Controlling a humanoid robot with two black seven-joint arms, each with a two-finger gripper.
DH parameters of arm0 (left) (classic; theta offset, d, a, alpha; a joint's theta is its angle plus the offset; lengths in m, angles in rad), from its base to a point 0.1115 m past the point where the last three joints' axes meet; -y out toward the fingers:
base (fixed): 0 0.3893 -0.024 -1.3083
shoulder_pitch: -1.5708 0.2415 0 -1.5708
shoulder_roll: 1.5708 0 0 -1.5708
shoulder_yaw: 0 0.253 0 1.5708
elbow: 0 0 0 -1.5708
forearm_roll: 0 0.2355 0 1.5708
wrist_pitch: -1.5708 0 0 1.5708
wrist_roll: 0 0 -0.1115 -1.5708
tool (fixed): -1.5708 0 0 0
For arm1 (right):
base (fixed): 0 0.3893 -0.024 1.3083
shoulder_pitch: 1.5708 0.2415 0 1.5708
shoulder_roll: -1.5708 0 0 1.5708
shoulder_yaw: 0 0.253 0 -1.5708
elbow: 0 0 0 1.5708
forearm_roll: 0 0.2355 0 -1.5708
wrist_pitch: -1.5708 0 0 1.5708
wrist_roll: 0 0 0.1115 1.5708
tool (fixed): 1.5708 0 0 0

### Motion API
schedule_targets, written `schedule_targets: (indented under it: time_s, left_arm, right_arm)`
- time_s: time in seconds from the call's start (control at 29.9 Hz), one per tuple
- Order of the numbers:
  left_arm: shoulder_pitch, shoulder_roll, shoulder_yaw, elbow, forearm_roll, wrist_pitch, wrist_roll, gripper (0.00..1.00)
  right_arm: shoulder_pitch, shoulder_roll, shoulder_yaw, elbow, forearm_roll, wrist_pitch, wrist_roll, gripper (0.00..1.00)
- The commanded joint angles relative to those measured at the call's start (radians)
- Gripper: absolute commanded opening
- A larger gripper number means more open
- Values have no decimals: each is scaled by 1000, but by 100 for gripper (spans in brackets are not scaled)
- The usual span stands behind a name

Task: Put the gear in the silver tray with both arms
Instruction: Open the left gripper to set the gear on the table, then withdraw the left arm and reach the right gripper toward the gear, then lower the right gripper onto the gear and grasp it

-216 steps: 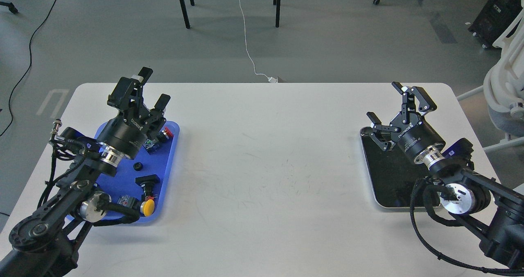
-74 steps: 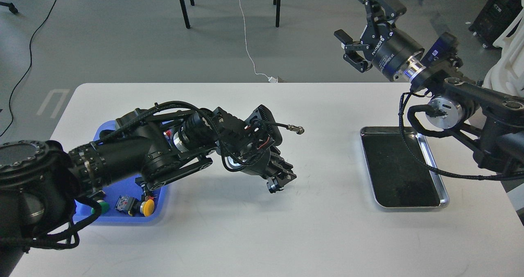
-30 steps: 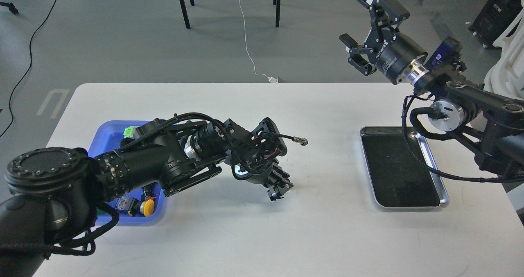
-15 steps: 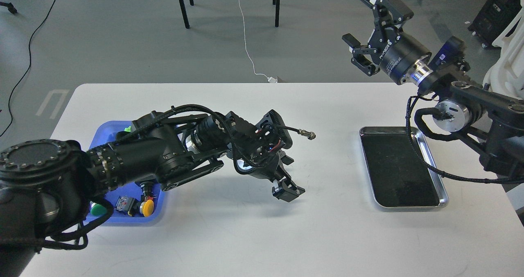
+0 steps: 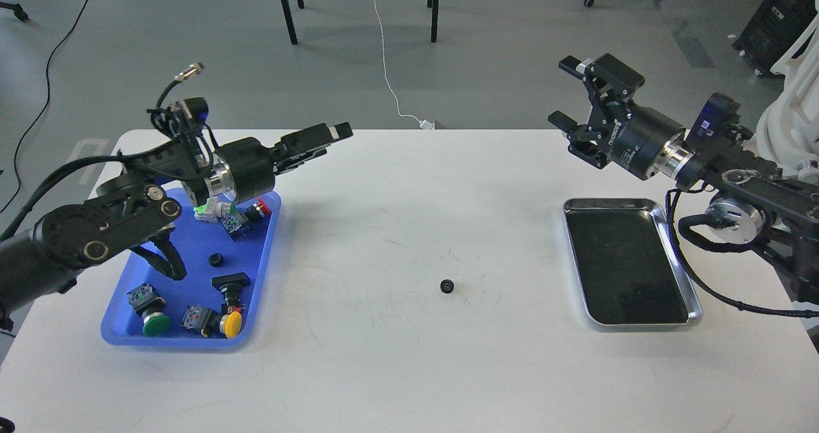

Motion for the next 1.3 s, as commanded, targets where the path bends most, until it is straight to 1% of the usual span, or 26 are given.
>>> schedule_targets:
  time_s: [0.0,0.07,0.17,0.23,0.33,0.47,0.57,0.64,0.74,0.8,0.94,1.04,1.1,1.2,1.27]
  left_arm:
    - [120,2,-167,-7,-98,-4,0,98]
    - [189,-7,-292,-37,-104,-9,0,98]
    - [242,-35,-412,-63,-134,-13,0,98]
    - [265,-53,-461,-63,-173,-21,0,98]
    - [277,-58,-480,-62,-216,-38,14,98]
    - [279,-51,-484,-62,-243,-39,14,98]
    - [279,-46,-491,-60,-243,-39,16,98]
    - [279,-47,-491,-60,-243,-39,18,98]
    - [279,-49,-494,-62,-243,-39,18,98]
    - [279,-52,-495,-62,-243,-39,18,98]
    - [279,-52,-495,-62,-243,-39,19,98]
    - [279,-54,-494,-62,-242,-39,19,98]
    - [279,-54,-495,-62,-243,-39,19,98]
    - [279,-49,-495,-63,-243,-39,19,98]
    - [279,-47,-495,-63,-243,-39,19,98]
  right_arm:
    - [67,7,-61,7,-210,33,0,99]
    - [156,29,-170,9,-346,39,0,99]
    - [295,98,-328,7,-512,38,0,99]
    - [375,160,-432,6,-621,30,0,99]
    - [463,283,-549,-3,-750,12,0,99]
    - [500,423,-658,-28,-789,-37,0,99]
    - [503,509,-756,-60,-806,-92,0,98]
    - [501,553,-826,-77,-826,-152,0,96]
    - [495,592,-917,-92,-830,-241,0,94]
    - [495,599,-939,-91,-830,-264,0,92]
    - [481,599,-946,-89,-829,-272,0,90]
    - [458,599,-946,-86,-830,-283,0,85]
    - [441,599,-946,-91,-830,-284,0,83]
    - [434,599,-946,-91,-829,-286,0,72]
    - [434,599,-946,-91,-829,-287,0,71]
